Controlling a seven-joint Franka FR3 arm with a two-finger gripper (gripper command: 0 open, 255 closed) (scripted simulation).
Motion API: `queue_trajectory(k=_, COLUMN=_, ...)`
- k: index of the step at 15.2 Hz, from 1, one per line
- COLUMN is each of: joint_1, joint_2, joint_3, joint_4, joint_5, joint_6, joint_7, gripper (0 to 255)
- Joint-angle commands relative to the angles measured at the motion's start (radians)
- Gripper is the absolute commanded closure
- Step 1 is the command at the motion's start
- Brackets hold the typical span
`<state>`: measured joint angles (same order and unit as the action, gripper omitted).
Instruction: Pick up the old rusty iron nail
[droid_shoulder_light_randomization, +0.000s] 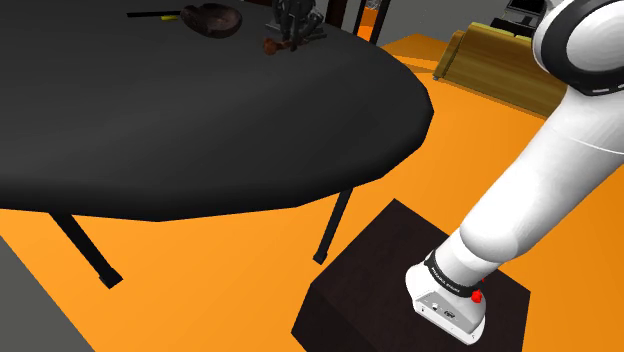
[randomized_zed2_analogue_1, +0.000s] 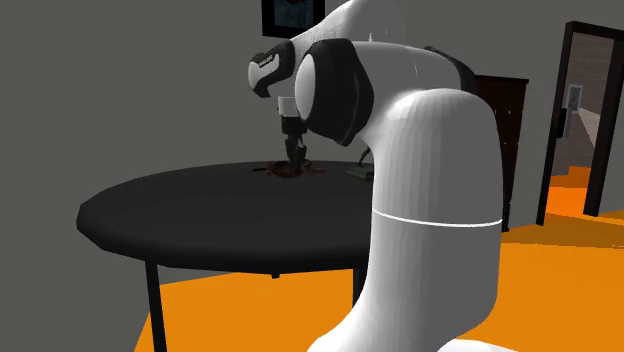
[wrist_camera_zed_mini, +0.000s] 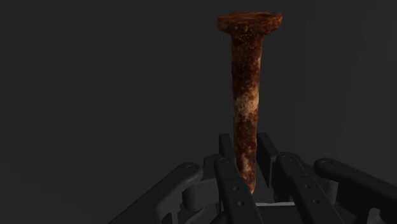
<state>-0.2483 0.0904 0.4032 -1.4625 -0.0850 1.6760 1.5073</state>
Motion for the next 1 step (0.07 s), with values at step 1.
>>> queue_trajectory(k=1, joint_1=0.001, joint_2=0.003, joint_3=0.001, joint_4=0.012, joint_5=-0.001, joint_6=-0.009, joint_7=0.002, gripper=255)
